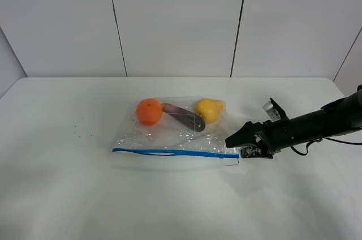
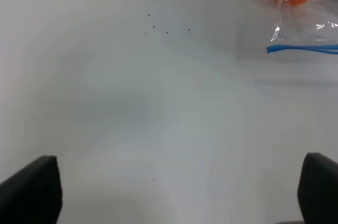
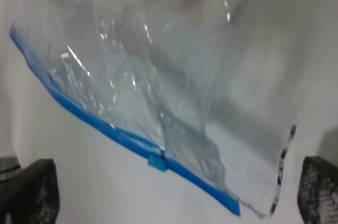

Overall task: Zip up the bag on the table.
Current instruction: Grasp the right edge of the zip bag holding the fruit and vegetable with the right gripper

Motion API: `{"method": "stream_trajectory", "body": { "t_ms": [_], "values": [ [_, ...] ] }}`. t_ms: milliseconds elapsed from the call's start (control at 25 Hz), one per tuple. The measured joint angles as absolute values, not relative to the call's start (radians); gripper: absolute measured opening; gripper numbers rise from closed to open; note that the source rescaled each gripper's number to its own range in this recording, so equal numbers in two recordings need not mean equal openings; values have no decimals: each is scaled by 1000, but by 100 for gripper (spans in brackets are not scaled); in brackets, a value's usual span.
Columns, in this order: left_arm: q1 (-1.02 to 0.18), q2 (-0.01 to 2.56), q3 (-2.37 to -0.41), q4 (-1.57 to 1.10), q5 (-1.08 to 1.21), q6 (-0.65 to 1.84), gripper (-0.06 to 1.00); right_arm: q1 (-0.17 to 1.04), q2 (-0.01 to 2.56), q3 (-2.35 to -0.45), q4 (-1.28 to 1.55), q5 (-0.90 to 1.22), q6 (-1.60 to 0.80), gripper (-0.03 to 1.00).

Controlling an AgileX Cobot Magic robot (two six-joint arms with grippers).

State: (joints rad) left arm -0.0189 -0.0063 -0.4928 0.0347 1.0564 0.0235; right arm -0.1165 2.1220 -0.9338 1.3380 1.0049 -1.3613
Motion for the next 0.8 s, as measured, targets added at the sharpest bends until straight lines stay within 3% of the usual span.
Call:
{"method": "stream_trajectory", "body": {
  "t_ms": [360,800],
  "values": [
    [-19,-6,-493,35,1056,23,100,-116,2123,-934,1384,1034,-1381,100],
    [-19,-6,-493,35,1056,23,100,-20,2124,-934,1405,1002,-1392,100]
  ]
}}
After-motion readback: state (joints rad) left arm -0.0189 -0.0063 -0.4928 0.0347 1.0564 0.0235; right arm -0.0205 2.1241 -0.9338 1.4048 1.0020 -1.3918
